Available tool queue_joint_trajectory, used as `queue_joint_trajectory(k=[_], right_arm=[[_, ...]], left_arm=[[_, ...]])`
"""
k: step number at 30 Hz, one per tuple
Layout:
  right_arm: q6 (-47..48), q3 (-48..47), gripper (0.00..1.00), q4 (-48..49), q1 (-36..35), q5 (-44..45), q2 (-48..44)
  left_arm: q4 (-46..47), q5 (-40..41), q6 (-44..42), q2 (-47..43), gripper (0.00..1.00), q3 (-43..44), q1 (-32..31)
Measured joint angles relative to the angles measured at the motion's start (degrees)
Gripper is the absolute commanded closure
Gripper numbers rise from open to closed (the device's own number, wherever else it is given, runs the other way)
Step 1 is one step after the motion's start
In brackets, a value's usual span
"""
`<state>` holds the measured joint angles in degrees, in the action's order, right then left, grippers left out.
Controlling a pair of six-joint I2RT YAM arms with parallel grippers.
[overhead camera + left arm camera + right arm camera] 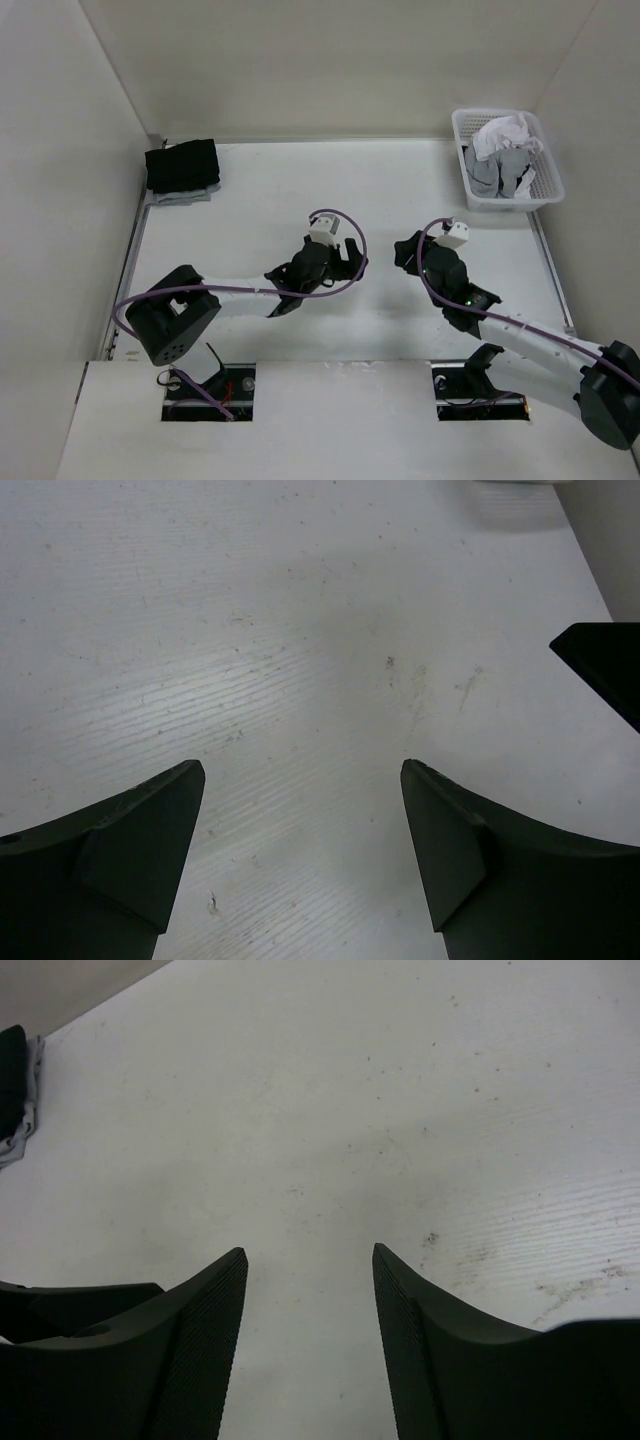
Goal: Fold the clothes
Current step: Grab the tank top from the pile
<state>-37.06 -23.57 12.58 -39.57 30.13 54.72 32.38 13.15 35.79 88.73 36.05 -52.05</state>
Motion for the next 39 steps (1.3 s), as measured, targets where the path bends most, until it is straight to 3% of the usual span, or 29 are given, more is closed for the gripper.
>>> queue_joint_trajectory(k=[5,9,11,14,17,19,24,27,39], right_arm=[[0.0,-0.7,0.54,-1.9,-0.1,0.2,-0.3],[0.3,-2.1,0.93,-2.3,0.2,0.2,-0.2],[0.4,-4.0,1.0,-3.3,1.2,0.1,0.8],[1.2,-10.8,1.0,-6.8,6.2,-0.3,4.7],[2.8,-21.8,0.98,-8.6,15.4,-0.8,11.2],[3.8,-28.2,0.93,-8.9,21.2,-1.1,15.4],[4.3,-38.7,0.61,-9.3,33.9,-1.5,26.1],[4.2,-47.3,0.51,-10.6,42.7,-2.2,38.0],[7.1,-62.1,0.52,-18.6,52.9,-6.2,56.0]], left_arm=[[0.8,-0.2,0.0,0.0,0.2,-0.4,0.0],[1.9,-0.3,0.0,-0.1,0.24,-1.1,-0.1],[2.5,-0.3,0.0,-0.3,0.37,-1.6,-0.1],[4.1,-0.3,-0.7,-1.0,0.67,-3.1,-0.2],[5.4,-0.4,-1.8,-2.4,0.78,-4.4,-0.7],[5.9,-0.5,-2.4,-3.0,0.76,-4.5,-1.1],[7.2,-0.9,-3.2,-3.7,0.55,-4.5,-1.7],[7.8,-1.1,-3.0,-3.7,0.47,-4.5,-1.7],[9.5,-1.7,-2.8,-3.7,0.43,-5.5,-1.3]])
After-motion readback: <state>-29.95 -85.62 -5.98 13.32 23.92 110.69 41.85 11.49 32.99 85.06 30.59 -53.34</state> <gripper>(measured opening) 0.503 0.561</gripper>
